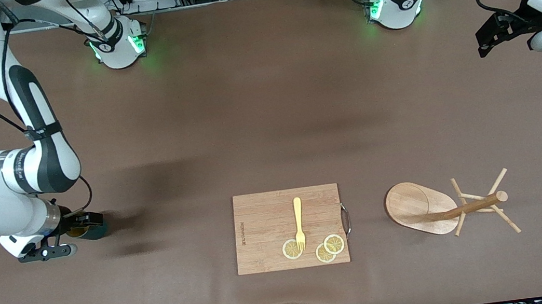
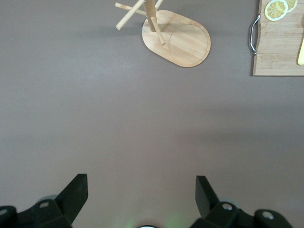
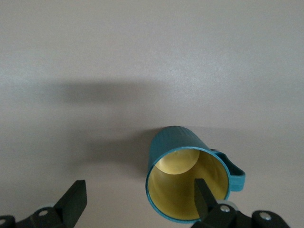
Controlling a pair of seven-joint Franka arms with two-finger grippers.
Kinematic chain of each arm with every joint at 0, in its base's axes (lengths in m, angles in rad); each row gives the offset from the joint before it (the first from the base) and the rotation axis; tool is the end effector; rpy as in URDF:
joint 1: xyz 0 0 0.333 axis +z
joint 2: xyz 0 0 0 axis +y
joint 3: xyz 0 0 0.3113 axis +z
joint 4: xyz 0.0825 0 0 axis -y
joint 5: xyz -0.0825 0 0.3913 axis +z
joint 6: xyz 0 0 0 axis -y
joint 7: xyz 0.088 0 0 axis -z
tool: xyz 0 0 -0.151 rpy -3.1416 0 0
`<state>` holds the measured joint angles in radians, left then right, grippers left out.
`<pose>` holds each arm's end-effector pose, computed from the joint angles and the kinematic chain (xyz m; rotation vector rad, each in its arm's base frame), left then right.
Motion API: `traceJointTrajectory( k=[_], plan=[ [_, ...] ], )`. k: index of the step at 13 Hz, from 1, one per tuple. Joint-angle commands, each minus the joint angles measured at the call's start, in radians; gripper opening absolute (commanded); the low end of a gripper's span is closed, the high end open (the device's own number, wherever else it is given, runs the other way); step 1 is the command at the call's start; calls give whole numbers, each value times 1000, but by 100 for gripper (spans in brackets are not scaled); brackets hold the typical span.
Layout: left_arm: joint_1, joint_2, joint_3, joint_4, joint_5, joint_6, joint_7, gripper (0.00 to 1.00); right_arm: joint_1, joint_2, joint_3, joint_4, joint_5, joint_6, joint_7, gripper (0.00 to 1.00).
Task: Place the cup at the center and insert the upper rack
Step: 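Lower the right gripper over the teal mug rim and grasp it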
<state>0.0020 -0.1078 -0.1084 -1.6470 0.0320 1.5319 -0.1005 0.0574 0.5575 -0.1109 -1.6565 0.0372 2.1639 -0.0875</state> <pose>0.5214 -0.0534 0.5943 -3.0974 0.0064 0.0052 0.6774 -0.0281 0.2315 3.1151 0.0433 -0.0753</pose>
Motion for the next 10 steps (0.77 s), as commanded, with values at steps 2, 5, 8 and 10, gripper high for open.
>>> traceJointTrajectory(
  k=[2, 5, 8, 10],
  plan=[
    [7, 10, -2, 27, 2, -10, -1, 100, -17, 35, 2, 15, 12, 5, -35, 100],
    [7, 10, -2, 27, 2, -9, -4, 100, -19, 50, 4, 15, 12, 5, -37, 100],
    [7, 11, -2, 29, 2, -9, -5, 100, -18, 54, 2, 14, 12, -4, -101, 62],
    [7, 7, -2, 29, 2, -10, -2, 100, -14, 58, 2, 14, 12, -6, -129, 38]
  ],
)
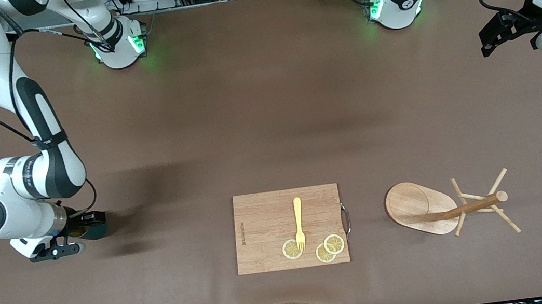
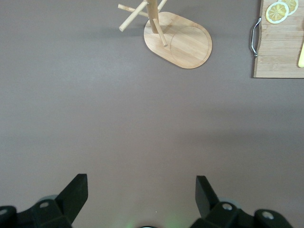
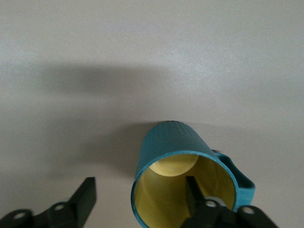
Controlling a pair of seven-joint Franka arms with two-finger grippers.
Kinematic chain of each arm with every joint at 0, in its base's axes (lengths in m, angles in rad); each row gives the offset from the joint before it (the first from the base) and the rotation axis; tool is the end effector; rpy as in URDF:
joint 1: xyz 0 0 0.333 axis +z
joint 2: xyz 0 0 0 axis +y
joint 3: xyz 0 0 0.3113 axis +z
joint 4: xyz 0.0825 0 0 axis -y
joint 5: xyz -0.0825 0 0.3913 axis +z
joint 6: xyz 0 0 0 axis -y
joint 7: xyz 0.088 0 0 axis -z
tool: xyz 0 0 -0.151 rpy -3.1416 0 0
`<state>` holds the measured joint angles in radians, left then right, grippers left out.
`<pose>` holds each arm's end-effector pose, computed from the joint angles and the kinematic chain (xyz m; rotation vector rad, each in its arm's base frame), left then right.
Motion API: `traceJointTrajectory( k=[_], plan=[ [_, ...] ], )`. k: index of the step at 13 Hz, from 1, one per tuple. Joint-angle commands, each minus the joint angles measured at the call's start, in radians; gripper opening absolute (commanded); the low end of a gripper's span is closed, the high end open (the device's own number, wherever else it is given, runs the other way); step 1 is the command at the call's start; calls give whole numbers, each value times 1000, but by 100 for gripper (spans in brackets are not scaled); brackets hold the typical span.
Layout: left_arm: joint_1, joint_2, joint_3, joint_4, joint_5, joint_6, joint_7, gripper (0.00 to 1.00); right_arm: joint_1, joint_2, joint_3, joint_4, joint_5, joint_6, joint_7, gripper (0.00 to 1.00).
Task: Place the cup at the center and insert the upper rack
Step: 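Lower the right gripper over the teal mug rim and grasp it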
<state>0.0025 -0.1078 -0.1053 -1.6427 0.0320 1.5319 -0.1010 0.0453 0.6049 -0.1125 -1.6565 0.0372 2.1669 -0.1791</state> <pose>0.5218 -0.0515 0.5964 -3.0982 0.0000 -0.0013 0.6718 -0.0375 0.2000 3.1102 0.1658 -0.1465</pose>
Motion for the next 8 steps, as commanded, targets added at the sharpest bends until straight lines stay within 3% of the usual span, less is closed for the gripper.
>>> traceJointTrajectory(
  k=[1, 5, 8],
  plan=[
    [7, 4, -7, 24, 2, -13, -2, 100, -2, 10, 4, 14, 12, -9, -37, 31],
    [4, 10, -11, 23, 2, -16, -3, 100, -2, 12, 4, 11, 12, -25, -40, 4],
    [-1, 19, -14, 23, -3, -9, -6, 100, 1, 10, 4, 14, 12, -27, -40, 0]
  ],
)
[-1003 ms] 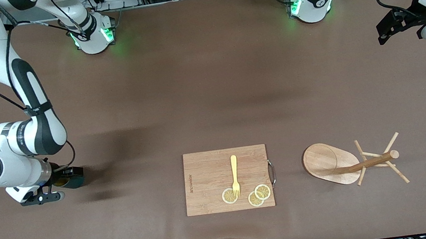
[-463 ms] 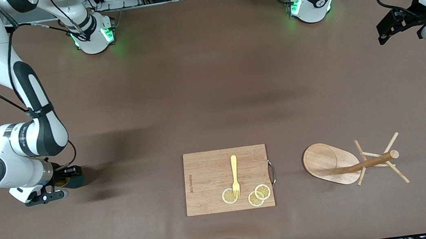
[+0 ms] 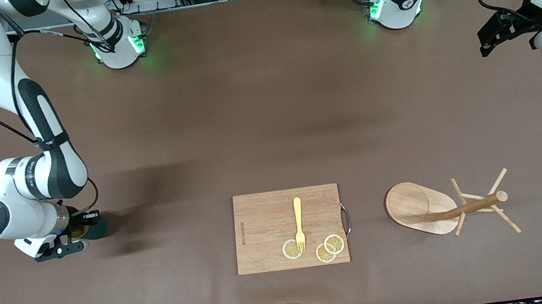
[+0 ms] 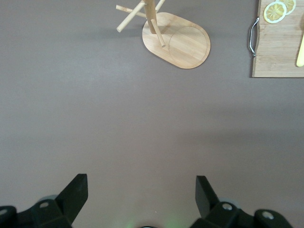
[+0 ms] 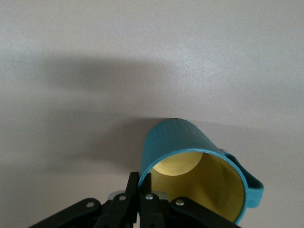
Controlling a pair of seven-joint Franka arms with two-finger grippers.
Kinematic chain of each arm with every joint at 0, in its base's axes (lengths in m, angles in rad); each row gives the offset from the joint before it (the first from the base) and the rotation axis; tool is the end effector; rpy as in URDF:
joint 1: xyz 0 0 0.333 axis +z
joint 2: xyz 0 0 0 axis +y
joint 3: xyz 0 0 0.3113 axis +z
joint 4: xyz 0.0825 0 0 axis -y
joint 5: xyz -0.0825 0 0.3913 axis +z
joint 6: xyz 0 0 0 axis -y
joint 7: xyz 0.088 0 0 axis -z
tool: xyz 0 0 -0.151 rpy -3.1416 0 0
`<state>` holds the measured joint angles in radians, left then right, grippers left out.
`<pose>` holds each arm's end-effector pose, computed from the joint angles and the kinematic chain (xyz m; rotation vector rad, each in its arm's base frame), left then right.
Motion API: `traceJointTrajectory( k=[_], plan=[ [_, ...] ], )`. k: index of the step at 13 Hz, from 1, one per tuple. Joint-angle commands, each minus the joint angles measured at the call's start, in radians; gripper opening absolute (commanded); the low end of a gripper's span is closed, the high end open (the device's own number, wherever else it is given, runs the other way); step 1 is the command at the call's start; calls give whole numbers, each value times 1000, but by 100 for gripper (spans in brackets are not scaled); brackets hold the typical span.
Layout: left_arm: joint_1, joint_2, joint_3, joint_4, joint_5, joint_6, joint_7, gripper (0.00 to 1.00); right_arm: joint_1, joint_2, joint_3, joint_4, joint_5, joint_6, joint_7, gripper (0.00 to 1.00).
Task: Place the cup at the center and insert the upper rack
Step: 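Lower the right gripper over the teal mug rim and grasp it, then carry the teal mug with the right gripper toward the table center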
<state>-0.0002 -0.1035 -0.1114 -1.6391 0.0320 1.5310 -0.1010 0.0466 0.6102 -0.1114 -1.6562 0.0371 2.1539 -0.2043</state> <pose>0.5225 -0.0563 0.5958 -3.0978 0.0136 0.0009 0.6692 -0.0359 0.1956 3.1096 0.2085 -0.1750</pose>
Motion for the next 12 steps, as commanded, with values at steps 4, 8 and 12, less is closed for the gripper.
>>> traceJointTrajectory(
  k=[4, 8, 12],
  plan=[
    [8, 21, -8, 19, -27, -3, -8, 100, 1, -7, 19, 30, 12, -12, -9, 0],
    [9, 25, -5, 19, -29, 1, -9, 100, 28, -59, 53, 49, 14, -14, -1, 0],
    [9, 27, -2, 18, -34, 9, -25, 100, 171, -113, 53, 45, 12, -75, 167, 0]
  ],
)
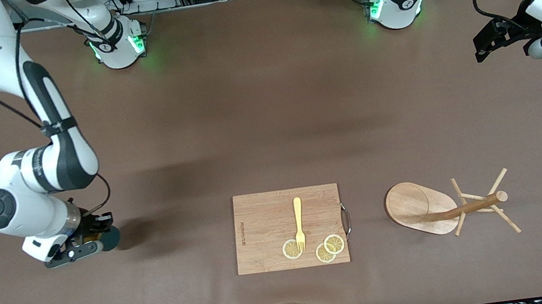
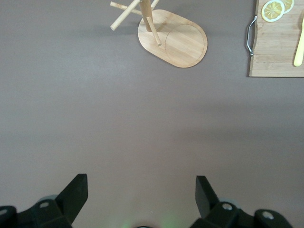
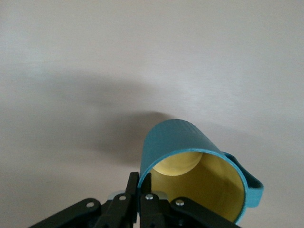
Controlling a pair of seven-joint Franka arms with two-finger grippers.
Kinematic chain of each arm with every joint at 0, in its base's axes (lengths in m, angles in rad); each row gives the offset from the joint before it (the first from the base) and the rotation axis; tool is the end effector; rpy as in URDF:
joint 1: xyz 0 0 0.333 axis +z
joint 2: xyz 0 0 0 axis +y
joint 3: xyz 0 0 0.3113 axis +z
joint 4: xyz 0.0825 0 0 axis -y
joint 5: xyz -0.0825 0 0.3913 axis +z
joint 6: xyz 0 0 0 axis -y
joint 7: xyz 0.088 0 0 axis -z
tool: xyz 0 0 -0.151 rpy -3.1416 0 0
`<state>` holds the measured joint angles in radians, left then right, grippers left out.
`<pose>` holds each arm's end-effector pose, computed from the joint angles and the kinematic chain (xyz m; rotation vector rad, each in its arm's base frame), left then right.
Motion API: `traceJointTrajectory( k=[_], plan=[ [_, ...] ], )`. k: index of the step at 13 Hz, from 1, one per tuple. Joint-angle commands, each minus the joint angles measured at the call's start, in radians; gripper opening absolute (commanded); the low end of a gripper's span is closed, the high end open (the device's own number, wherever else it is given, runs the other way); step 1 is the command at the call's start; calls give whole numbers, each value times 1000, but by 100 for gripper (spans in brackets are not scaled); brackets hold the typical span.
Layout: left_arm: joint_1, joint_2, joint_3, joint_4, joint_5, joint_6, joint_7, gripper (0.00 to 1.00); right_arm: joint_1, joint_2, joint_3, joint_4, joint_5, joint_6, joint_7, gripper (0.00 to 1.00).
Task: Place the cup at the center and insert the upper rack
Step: 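Carry the teal mug with the right gripper toward the table center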
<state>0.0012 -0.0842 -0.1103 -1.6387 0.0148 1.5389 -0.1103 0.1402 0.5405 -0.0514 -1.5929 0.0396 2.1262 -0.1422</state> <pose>0.5285 -0.0578 0.5864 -3.1159 -0.0031 0.0208 0.6896 0.0680 0.2673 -3.1158 -0.3398 0.0097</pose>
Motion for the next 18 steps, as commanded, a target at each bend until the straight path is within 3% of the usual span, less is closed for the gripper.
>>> traceJointTrajectory(
  k=[1, 8, 10, 13, 18],
  plan=[
    [8, 7, -3, 17, -16, 1, -19, 100, 120, -54, -7, -19, 10, -72, 187, 0],
    [8, 7, 0, 16, -16, 1, -20, 100, 433, -60, -7, -22, 11, -103, 593, 0],
    [8, 7, 0, 16, -16, 1, -25, 100, 505, -56, -7, -22, 20, -98, 631, 0],
    [8, 7, 0, 10, -16, -2, -35, 100, 593, -41, -7, -24, 129, -46, 636, 0],
    [6, 23, 0, 13, -18, 3, -49, 100, 757, 2, -10, -19, 128, 32, 769, 0]
  ],
)
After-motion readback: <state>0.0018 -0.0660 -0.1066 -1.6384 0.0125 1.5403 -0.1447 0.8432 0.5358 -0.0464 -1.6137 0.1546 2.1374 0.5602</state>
